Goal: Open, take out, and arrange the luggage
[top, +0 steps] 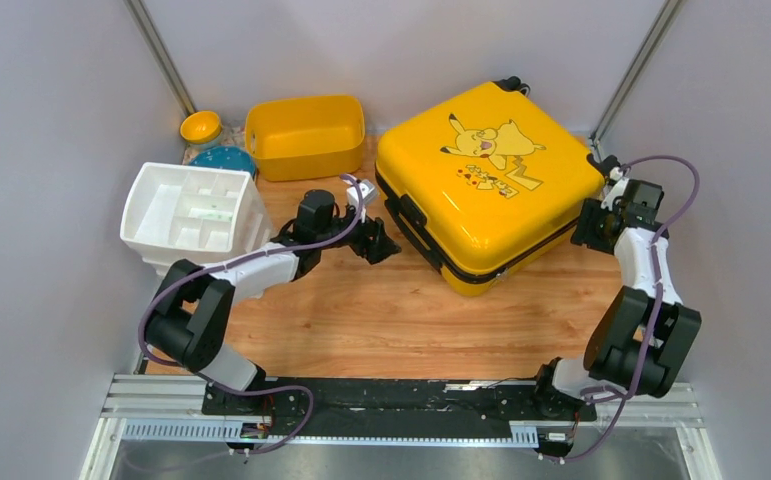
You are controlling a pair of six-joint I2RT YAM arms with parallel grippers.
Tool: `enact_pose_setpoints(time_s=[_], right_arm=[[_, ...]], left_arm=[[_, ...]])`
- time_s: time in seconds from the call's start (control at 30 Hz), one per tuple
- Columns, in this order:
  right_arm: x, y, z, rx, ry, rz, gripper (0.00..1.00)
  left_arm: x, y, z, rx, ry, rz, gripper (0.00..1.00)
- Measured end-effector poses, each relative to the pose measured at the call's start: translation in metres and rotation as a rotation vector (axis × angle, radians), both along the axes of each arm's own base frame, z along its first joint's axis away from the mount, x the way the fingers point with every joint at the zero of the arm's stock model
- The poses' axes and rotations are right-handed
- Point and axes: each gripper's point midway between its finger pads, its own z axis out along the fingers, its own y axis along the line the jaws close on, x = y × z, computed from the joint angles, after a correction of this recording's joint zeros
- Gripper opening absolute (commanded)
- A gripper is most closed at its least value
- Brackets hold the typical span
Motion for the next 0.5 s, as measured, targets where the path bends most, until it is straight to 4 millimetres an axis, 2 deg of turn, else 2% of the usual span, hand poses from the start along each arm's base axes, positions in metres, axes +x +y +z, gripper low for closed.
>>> enact_pose_setpoints(time_s=[0.07, 0.17, 0.3, 0.4, 0.5], right_arm=[[0.019, -0.015, 0.003, -0.006, -0.04, -0.035, 0.54], [0.054, -0.036, 0.021, -0.033, -0.146, -0.075, 0.54], [0.074, -0.046, 0.028, -0.054, -0.185, -0.083, 0.55], [0.075, -0.051, 0.035, -0.037, -0.221, -0.077, 0.56], [0.053, -0.048, 0.058, 0.023, -0.316, -0.047, 0.56]], left_arm=[[0.003, -0.003, -0.001, 0.0, -0.006, 0.002, 0.85], [0.005, -0.011, -0.002, -0.006, -0.02, -0.005, 0.85], [-0.001, -0.026, -0.004, -0.007, -0.03, -0.037, 0.85], [-0.006, -0.039, -0.001, -0.015, -0.045, -0.067, 0.84], [-0.011, -0.047, 0.003, -0.03, -0.056, -0.081, 0.83]])
